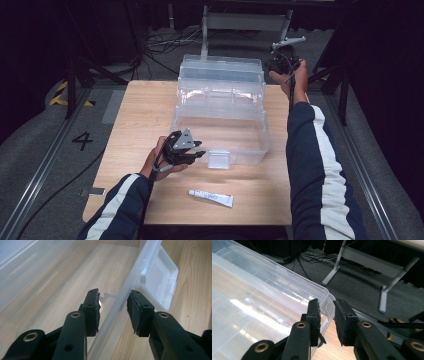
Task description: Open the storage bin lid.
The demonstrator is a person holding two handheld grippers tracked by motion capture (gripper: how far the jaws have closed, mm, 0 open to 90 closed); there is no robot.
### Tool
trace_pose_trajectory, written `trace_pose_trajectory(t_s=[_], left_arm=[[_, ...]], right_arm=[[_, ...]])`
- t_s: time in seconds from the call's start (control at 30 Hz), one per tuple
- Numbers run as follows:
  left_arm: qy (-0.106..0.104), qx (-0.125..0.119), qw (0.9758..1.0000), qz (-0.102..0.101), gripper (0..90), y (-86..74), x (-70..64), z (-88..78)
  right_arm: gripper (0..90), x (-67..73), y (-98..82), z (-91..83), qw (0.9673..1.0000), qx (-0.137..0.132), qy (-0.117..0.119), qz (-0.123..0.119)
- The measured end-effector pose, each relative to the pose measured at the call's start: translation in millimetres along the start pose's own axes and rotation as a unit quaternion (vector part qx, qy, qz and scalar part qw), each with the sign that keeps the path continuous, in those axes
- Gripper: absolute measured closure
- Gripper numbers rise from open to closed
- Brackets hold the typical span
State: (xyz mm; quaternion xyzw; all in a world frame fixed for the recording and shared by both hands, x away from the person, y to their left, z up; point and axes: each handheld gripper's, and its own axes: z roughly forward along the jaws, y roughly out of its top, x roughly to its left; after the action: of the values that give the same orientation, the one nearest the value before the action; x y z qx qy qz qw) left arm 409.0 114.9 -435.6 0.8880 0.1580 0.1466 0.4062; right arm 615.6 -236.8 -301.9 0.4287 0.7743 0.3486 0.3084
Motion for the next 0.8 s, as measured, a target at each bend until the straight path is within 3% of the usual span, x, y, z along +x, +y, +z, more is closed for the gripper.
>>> trace_pose_trajectory(t_s=[0.27,0.8], left_arm=[[-0.006,-0.003,1.0,-0.001,62.9,-0.6,0.6,-0.6],[-0.004,0.0,1.0,0.003,63.1,-0.5,0.7,-0.8]], right_arm=[[71.9,11.4,-12.1,-15.0,0.9999,-0.005,0.006,-0.015],[64.7,18.8,-32.2,-50.0,0.999,-0.025,0.021,-0.032]])
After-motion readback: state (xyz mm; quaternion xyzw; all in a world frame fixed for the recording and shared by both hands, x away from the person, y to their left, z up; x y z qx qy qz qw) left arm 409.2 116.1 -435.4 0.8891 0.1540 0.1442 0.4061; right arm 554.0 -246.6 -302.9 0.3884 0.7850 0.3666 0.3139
